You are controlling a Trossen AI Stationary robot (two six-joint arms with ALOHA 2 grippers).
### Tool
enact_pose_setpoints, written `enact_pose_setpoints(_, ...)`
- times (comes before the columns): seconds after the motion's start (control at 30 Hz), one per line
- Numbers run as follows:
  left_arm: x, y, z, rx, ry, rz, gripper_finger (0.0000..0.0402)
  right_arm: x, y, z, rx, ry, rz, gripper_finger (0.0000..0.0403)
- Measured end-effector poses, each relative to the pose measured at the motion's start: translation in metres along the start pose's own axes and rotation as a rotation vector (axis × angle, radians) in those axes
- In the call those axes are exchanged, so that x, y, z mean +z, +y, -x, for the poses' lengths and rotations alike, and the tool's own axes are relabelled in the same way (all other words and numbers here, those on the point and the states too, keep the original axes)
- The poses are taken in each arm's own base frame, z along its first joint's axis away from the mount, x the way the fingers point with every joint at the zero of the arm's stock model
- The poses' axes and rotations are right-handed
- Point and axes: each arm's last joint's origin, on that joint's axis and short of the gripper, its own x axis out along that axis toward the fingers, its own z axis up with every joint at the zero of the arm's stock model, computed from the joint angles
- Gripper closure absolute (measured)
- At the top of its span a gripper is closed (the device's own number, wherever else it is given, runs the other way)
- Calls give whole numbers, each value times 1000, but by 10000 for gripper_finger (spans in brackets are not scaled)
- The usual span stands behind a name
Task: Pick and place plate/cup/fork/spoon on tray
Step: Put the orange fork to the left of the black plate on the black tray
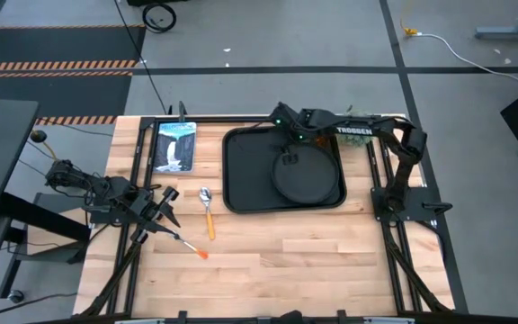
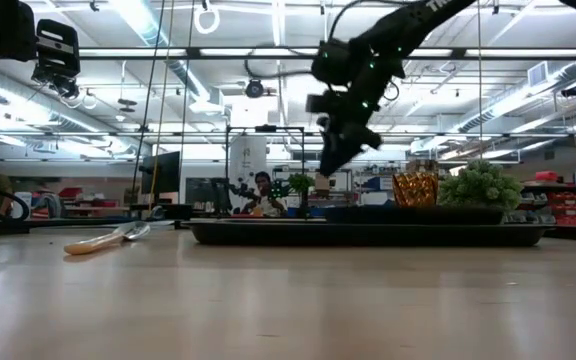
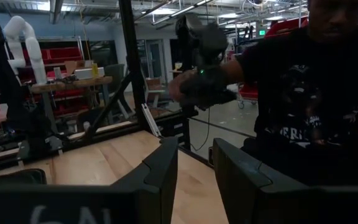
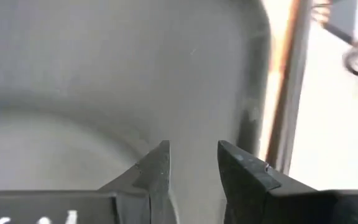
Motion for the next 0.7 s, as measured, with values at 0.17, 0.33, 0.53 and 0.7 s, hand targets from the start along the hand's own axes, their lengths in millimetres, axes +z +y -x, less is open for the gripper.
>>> enact_pose_setpoints(0.17, 0, 0, 0, 0, -1, 0, 292, 25, 8, 5, -47, -140, -214, 262)
enact_pose_setpoints(0.33, 1, 0, 0, 0, -7, -4, 292, 38, 24, 9, -15, -167, -271, 263)
enact_pose_setpoints(0.53, 1, 1, 0, 47, -11, -60, 292, 52, 50, 33, 39, -190, -298, 263)
enact_pose_setpoints(0.7, 2, 3, 0, 86, -9, -63, 292, 64, 68, 61, 65, -248, -275, 264)
